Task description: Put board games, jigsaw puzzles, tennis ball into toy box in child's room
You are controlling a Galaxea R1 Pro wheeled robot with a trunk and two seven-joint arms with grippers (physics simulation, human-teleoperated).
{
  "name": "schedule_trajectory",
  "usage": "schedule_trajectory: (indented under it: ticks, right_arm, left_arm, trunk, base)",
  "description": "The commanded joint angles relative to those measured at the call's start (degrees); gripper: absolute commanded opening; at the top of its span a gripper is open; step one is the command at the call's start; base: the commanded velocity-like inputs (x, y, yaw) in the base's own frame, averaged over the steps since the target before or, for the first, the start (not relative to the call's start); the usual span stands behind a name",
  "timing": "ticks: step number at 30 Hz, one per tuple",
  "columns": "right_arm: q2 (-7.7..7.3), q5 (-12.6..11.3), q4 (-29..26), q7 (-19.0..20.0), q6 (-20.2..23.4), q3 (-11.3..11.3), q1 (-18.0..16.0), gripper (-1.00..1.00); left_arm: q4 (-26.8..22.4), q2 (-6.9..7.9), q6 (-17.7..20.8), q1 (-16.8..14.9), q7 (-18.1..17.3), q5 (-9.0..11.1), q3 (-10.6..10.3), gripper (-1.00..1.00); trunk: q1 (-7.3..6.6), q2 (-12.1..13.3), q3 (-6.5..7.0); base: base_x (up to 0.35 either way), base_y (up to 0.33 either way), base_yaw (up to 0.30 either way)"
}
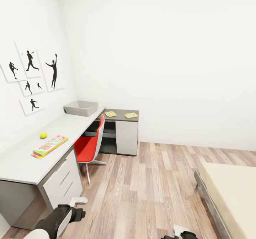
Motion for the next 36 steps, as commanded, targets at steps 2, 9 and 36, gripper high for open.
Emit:
schedule_trajectory:
  ticks: [2,9,36]
  right_arm:
    - [0.02,-0.2,-0.1,0.0,-0.2,-0.4,0.1,1.00]
    - [0.04,-0.7,-0.2,0.3,-0.8,-0.8,0.3,1.00]
    - [-1.22,-1.4,-8.6,0.5,15.5,-10.3,-7.8,1.00]
  left_arm:
    - [-0.1,0.01,0.4,-0.2,-0.1,0.0,0.0,1.00]
    - [-0.1,0.01,0.4,-0.4,-0.1,-0.1,0.0,1.00]
    - [-0.4,0.17,1.1,-0.5,-1.2,0.2,0.0,1.00]
  trunk:
    - [-0.44,0.8,0.28]
    - [-1.97,3.6,1.54]
    - [-7.90,14.4,6.38]
  base:
    - [0.000,0.000,0.000]
    - [0.000,0.000,0.000]
    - [0.000,0.000,-0.224]
